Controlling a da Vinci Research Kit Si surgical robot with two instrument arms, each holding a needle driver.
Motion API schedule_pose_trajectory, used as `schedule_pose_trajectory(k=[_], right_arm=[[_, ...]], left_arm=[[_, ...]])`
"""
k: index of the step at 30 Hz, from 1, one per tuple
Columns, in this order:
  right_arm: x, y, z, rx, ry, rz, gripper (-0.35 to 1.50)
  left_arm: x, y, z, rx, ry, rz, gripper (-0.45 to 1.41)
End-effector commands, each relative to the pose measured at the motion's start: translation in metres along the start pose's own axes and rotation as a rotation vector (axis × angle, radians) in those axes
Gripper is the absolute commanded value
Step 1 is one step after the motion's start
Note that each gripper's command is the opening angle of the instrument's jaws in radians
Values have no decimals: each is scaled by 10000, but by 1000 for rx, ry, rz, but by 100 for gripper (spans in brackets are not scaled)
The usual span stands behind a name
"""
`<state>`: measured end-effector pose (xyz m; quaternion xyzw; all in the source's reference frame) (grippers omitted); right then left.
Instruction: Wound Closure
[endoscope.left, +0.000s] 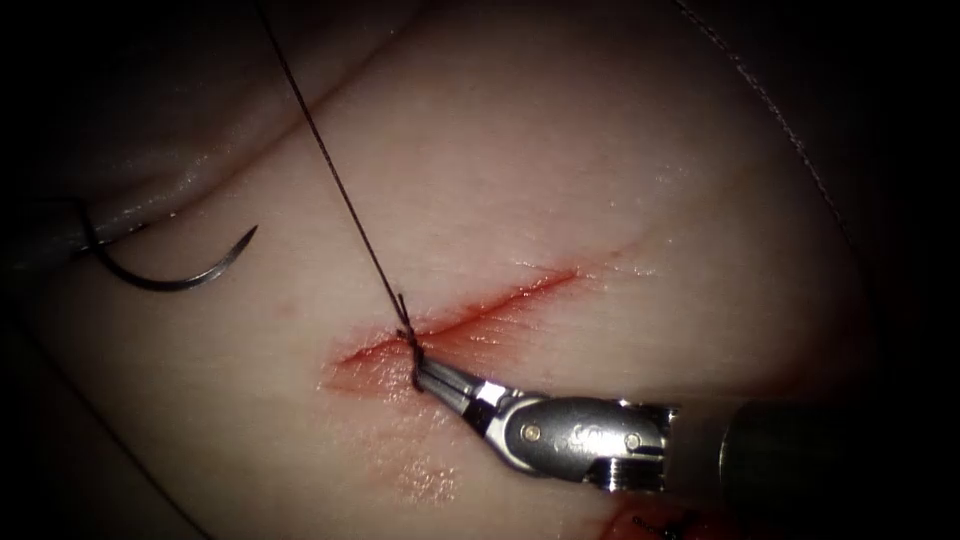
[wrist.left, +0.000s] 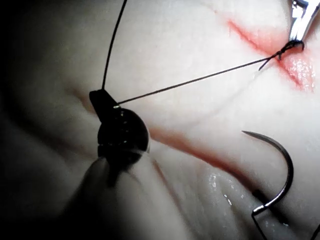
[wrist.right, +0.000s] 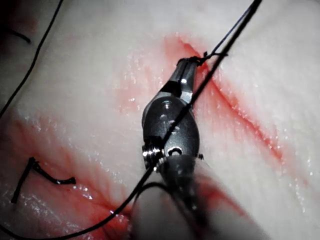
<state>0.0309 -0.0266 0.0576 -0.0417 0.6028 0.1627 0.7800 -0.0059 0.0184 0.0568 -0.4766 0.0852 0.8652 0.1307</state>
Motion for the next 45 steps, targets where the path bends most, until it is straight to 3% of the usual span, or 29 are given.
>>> schedule_pose_trajectory(k=[1,11,23,31,39,45], right_arm=[[-6,-6,4,7,3,0,-35],[-25,-8,11,113,27,87,-35],[-37,-1,5,227,78,72,-35],[-43,2,6,440,156,47,-35],[-39,2,11,631,128,-35,-35],[-40,2,5,640,109,-52,-35]], left_arm=[[-3,0,5,8,0,-1,-45],[-19,-17,-11,52,-21,-8,-45],[-21,-26,-12,71,-37,6,-45],[-24,-31,-15,78,-41,3,-45],[-25,-30,-17,83,-41,3,-45],[-25,-30,-17,85,-39,2,-45]])
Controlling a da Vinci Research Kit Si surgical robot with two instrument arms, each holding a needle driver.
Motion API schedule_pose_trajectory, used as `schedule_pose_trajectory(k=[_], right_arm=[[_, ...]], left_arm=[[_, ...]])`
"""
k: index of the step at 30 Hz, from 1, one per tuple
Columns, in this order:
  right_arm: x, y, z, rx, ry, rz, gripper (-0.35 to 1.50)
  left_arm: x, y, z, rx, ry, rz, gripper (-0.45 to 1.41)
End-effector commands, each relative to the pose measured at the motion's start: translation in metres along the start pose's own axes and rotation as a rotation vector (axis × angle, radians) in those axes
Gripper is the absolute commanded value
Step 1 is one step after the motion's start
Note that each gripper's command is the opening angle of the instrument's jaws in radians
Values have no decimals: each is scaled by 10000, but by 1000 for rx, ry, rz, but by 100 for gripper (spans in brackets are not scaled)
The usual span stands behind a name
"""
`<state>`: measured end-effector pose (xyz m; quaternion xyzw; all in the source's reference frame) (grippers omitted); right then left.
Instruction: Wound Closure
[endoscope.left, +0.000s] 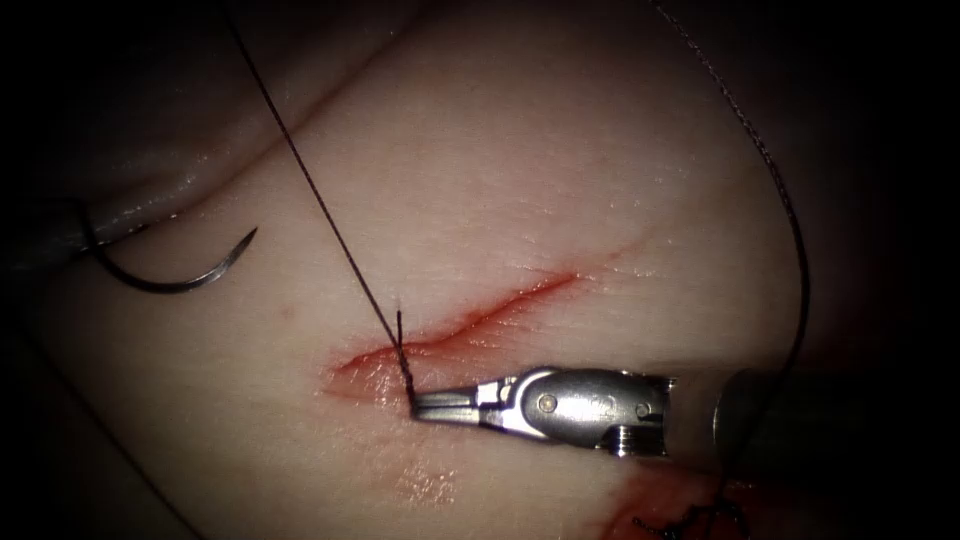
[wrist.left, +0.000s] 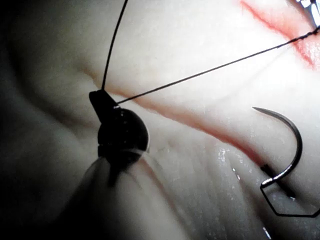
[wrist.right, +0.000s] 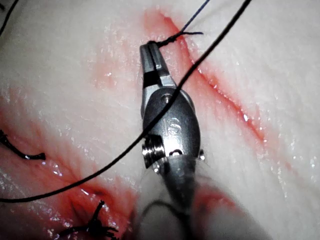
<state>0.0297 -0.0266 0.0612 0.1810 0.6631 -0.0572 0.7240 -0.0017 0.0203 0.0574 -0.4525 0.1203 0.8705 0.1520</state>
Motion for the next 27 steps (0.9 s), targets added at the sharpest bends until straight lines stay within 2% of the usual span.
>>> schedule_pose_trajectory(k=[1,10,21,27], right_arm=[[-4,-4,7,4,-2,1,-35],[-6,-20,2,44,-34,-16,-35],[-5,-25,3,100,-60,-58,-35],[-2,-32,1,168,-96,-107,-35]], left_arm=[[-1,1,9,0,3,-2,-45],[0,-4,10,12,12,7,-45],[1,-3,8,16,12,6,-45],[0,-2,8,20,15,3,-45]])
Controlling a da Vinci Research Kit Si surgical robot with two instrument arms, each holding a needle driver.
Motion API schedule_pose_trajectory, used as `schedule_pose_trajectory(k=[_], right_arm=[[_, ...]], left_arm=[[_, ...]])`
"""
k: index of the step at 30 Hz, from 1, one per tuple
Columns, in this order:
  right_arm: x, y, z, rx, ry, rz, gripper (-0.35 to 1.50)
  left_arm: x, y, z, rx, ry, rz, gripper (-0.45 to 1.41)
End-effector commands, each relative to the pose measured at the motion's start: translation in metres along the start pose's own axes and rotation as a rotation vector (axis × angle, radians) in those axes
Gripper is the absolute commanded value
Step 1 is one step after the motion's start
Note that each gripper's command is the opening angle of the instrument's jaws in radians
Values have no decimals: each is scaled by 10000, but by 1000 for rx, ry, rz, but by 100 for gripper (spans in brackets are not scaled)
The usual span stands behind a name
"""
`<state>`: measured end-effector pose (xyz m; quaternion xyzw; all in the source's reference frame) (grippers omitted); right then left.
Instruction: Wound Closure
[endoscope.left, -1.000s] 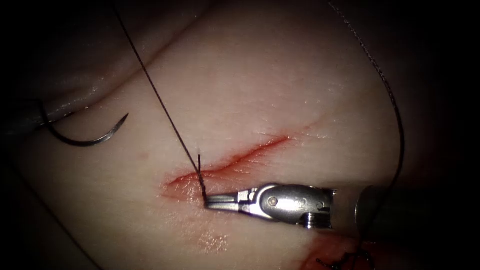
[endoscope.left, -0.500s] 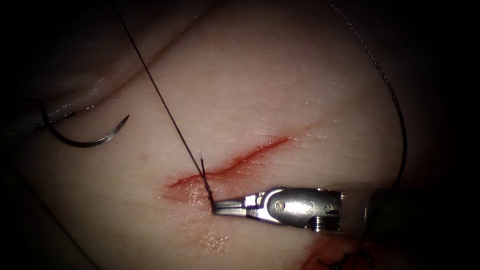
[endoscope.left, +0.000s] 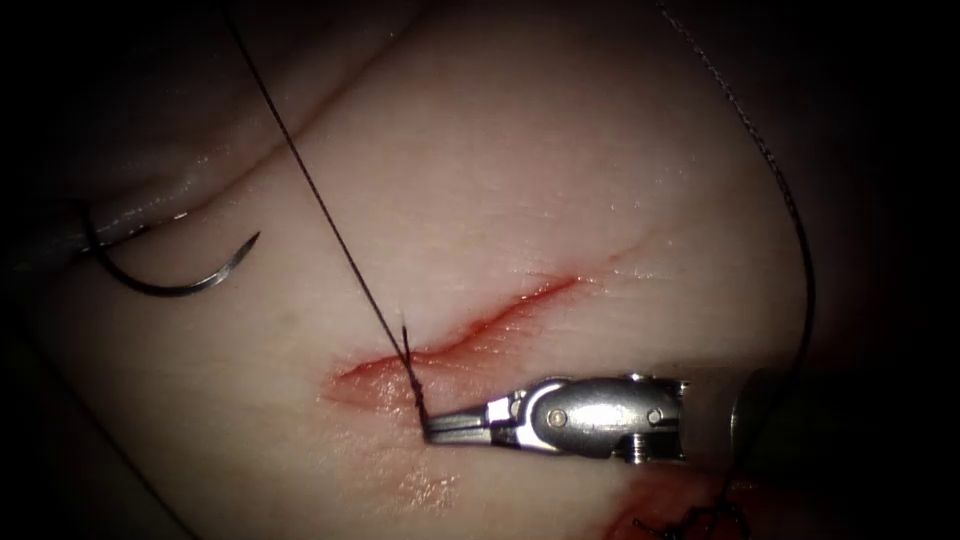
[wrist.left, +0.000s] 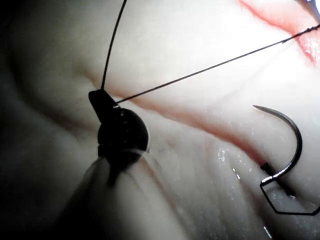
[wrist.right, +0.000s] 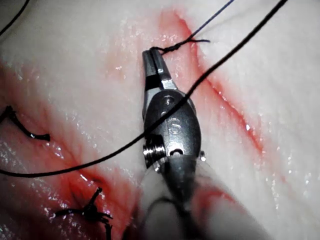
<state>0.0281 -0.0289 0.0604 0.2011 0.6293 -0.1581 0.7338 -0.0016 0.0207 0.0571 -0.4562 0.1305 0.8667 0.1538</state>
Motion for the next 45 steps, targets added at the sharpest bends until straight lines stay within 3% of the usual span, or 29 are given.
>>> schedule_pose_trajectory(k=[1,6,7,8,9,11,13,21,27,32,34,36,45], right_arm=[[-2,-3,9,-7,-4,-1,-35],[2,9,4,-111,3,8,-35],[5,14,2,-172,6,15,-18],[8,17,1,-213,5,23,32],[10,21,-1,-255,9,38,66],[18,30,-5,-333,28,65,116],[24,35,-9,-389,47,87,133],[39,33,-14,-409,105,258,135],[37,28,-7,-420,159,661,74],[32,27,0,-482,156,954,61],[30,28,2,-471,133,979,44],[29,29,2,-475,127,988,41],[31,38,-4,-520,121,1001,47]], left_arm=[[-2,2,8,1,2,-1,-45],[-2,4,8,3,1,-1,-45],[-2,4,8,5,1,-1,-45],[-2,5,8,6,1,-1,-45],[-2,6,8,7,0,-1,-45],[-1,8,9,13,-4,-1,-45],[2,12,11,15,0,-2,-45],[13,33,17,17,29,-4,-45],[24,51,19,22,47,-6,-45],[34,63,20,24,61,-10,-45],[36,66,20,21,62,-10,-45],[37,67,20,21,63,-10,-45],[36,72,18,23,64,-5,-45]])
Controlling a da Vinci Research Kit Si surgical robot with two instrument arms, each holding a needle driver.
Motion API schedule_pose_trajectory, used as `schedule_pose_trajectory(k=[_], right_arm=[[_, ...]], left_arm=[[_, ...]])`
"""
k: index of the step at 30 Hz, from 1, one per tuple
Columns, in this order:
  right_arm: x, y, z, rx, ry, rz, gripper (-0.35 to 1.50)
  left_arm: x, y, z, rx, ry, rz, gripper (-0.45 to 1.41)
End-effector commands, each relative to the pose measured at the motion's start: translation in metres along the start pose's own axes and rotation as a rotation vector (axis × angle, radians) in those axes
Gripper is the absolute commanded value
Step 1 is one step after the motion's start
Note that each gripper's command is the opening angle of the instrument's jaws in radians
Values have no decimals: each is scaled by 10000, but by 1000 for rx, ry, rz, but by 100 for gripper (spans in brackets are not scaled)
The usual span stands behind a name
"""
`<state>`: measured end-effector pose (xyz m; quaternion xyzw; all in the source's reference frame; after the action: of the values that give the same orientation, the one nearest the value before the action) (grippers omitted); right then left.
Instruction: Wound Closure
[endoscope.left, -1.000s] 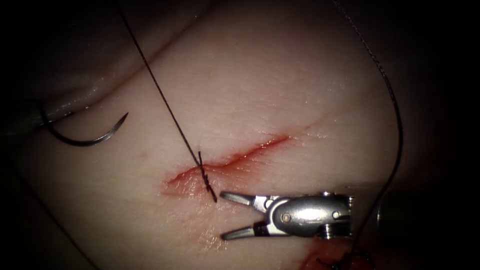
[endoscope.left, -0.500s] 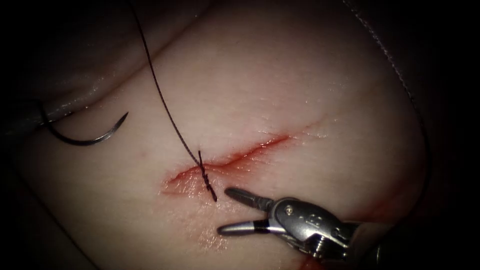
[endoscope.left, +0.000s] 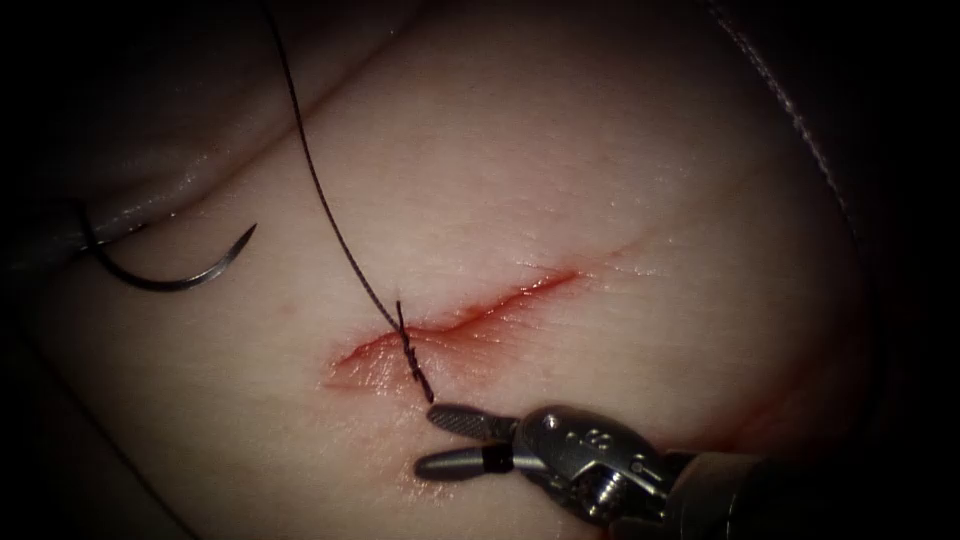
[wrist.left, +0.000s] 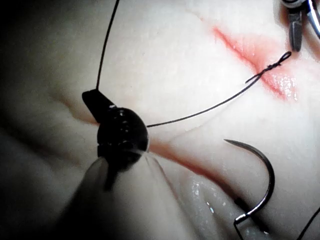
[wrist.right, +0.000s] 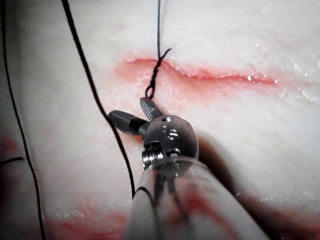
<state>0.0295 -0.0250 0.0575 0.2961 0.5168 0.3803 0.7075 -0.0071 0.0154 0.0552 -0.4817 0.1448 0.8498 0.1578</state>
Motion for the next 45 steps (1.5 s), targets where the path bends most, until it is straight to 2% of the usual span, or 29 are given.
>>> schedule_pose_trajectory(k=[1,7,22,27,34,36,40,41,42,43,44,45], right_arm=[[0,0,5,-10,6,8,47],[13,2,7,-36,37,26,44],[3,21,20,-46,32,1,42],[3,21,21,-50,27,1,36],[2,14,25,-46,17,2,9],[2,11,27,-52,10,14,-6],[3,10,33,-78,-5,18,-23],[3,11,34,-92,-6,17,-22],[4,12,34,-106,-4,17,-11],[5,14,33,-130,5,18,20],[5,14,33,-130,5,18,20],[7,14,31,-139,4,-38,29]], left_arm=[[-3,5,6,-1,0,2,-45],[-4,14,4,-4,5,11,-45],[0,23,8,-11,10,15,-45],[1,25,8,-11,9,17,-45],[1,28,8,-10,13,19,-45],[1,28,8,-10,13,19,-45],[1,29,9,-11,15,19,-45],[1,29,8,-11,15,19,-45],[0,30,8,-12,17,20,-45],[0,31,8,-14,18,22,-45],[0,31,8,-14,18,22,-45],[0,31,8,-20,17,24,-45]])
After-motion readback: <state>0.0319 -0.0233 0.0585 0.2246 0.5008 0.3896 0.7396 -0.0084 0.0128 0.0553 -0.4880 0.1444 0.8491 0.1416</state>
